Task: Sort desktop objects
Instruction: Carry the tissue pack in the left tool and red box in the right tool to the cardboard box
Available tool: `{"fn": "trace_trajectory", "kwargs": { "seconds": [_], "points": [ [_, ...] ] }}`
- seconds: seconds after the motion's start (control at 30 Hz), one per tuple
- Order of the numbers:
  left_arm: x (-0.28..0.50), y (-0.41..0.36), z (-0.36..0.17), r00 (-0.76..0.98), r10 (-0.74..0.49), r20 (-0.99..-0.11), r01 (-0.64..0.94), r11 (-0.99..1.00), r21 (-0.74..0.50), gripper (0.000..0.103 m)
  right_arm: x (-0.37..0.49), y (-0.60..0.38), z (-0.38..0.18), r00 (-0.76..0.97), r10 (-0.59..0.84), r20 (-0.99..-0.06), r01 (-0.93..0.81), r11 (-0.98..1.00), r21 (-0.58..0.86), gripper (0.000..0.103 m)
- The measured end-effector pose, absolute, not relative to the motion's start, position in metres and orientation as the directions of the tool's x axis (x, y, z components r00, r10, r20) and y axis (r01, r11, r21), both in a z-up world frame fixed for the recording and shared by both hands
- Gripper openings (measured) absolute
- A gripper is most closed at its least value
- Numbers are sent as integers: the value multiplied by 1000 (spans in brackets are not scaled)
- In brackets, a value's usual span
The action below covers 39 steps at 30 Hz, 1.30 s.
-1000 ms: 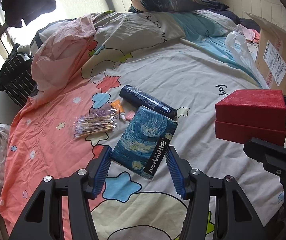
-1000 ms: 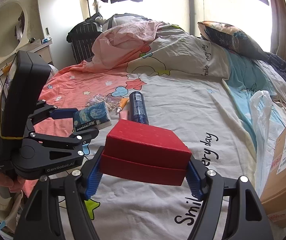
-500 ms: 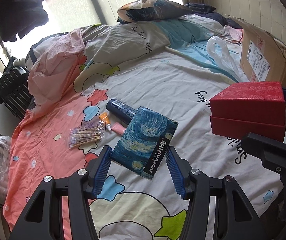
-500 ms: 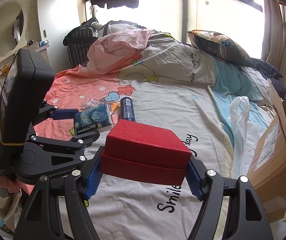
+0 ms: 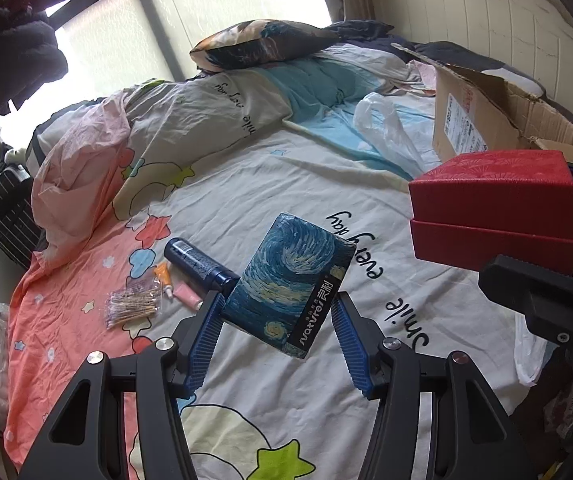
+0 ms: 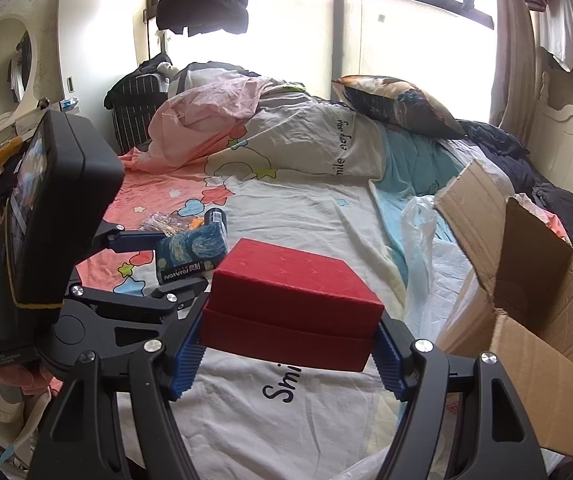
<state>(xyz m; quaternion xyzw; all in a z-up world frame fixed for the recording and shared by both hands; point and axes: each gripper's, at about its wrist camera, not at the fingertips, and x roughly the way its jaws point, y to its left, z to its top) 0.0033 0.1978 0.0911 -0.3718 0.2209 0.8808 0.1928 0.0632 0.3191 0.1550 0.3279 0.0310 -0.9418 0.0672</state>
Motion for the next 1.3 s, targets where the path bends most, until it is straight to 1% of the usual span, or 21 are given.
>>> {"fn": "trace_trajectory", "kwargs": {
  "seconds": [0.37, 0.7, 0.97, 1.3],
  "points": [
    [29, 263, 122, -651, 270, -709, -594, -764, 254, 57, 88, 365, 181, -817, -32, -576, 50, -999, -14, 69],
    [39, 300, 141, -642, 323, -695, -638, -728, 251, 57, 105, 408, 195, -832, 44, -554, -37, -999, -24, 69],
    [44, 326, 152, -629, 364, -687, -671, -701, 243, 57, 104, 434, 195, -824, 83, -561, -88, -996, -19, 69],
    [30, 362, 150, -596, 379, -708, -700, -677, 227, 57, 103, 467, 196, -812, 147, -565, -153, -988, -37, 69]
  ]
}}
